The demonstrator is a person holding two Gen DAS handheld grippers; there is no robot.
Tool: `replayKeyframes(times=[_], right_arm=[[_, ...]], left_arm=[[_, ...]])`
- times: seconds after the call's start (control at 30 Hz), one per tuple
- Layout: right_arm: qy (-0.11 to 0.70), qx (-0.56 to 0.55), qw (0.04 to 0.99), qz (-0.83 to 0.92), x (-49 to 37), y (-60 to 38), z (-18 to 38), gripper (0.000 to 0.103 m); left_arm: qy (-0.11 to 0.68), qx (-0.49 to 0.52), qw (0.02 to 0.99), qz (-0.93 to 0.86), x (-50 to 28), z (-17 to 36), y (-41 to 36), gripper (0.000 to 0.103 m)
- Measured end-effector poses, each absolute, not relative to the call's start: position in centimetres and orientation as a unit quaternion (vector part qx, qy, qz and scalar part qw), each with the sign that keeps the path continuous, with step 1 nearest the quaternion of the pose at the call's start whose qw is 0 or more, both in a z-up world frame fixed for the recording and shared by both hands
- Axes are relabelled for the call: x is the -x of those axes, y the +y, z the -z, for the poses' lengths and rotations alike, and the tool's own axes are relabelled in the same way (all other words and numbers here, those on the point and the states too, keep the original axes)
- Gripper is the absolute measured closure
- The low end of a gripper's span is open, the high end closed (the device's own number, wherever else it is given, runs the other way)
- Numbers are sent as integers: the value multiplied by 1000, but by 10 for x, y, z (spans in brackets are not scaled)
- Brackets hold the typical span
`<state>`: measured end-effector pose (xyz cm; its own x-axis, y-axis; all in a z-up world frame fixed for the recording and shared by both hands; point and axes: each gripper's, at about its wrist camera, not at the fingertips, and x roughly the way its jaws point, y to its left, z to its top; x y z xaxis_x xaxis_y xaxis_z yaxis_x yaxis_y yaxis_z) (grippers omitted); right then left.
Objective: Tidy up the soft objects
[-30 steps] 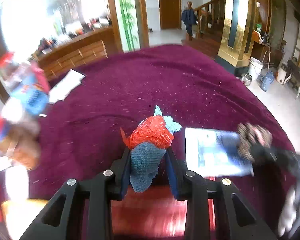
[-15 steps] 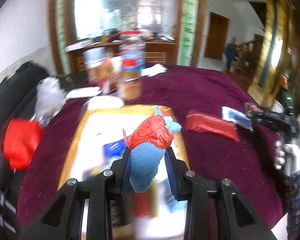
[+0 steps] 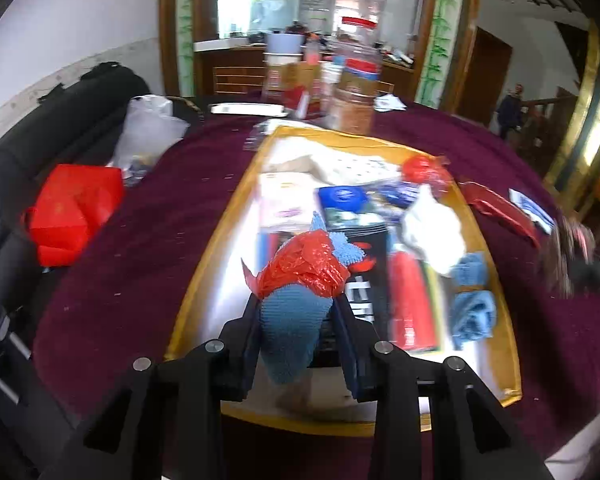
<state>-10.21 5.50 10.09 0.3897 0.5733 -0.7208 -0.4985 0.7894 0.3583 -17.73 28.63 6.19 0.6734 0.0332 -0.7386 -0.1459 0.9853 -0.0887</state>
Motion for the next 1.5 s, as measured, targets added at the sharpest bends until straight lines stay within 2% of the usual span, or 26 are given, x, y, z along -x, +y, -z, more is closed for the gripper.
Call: replayKeyframes(times=[0.13,0.17,0.23,0.37,0.43,0.57,0.63,0.67,0.73,0.83,0.9,1.17,1.5], right_arm=[[462,4,817,-346,123,102,-88,48],[464,16,814,-348,126,112,-85,48],[470,36,809,-351,131,127,-78,48],[480,91,806,-334,137,152,-61,48],[485,117,805,-322,140,160,-53,48],[473,159,816,-293,139,171,-49,47],[467,147,820,-295,135,171,-50,39],[463,138,823,-298,133,167,-53,36],[452,112,830,-308,133,158,-62,24],[429,82,842,-317,137,143,-78,24],[416,73,851,-312,140,136,-85,23],[366,82,885,-275,157,118,-90,17],[371,83,885,-267,154,109,-82,17]], left_arm=[[419,78,902,-68,170,-52,305,64],[422,77,901,-69,168,-50,307,62],[422,74,900,-74,171,-48,309,49],[412,89,905,-64,178,-51,311,44],[388,92,915,-63,186,-60,309,34],[323,82,938,-101,205,-84,306,23],[278,73,948,-136,217,-99,303,4],[243,63,953,-167,228,-109,300,0],[198,47,957,-205,241,-121,296,0],[138,37,962,-234,261,-137,284,0],[126,54,963,-233,266,-140,282,0],[173,133,954,-207,250,-132,290,0],[194,111,947,-232,249,-126,279,0]])
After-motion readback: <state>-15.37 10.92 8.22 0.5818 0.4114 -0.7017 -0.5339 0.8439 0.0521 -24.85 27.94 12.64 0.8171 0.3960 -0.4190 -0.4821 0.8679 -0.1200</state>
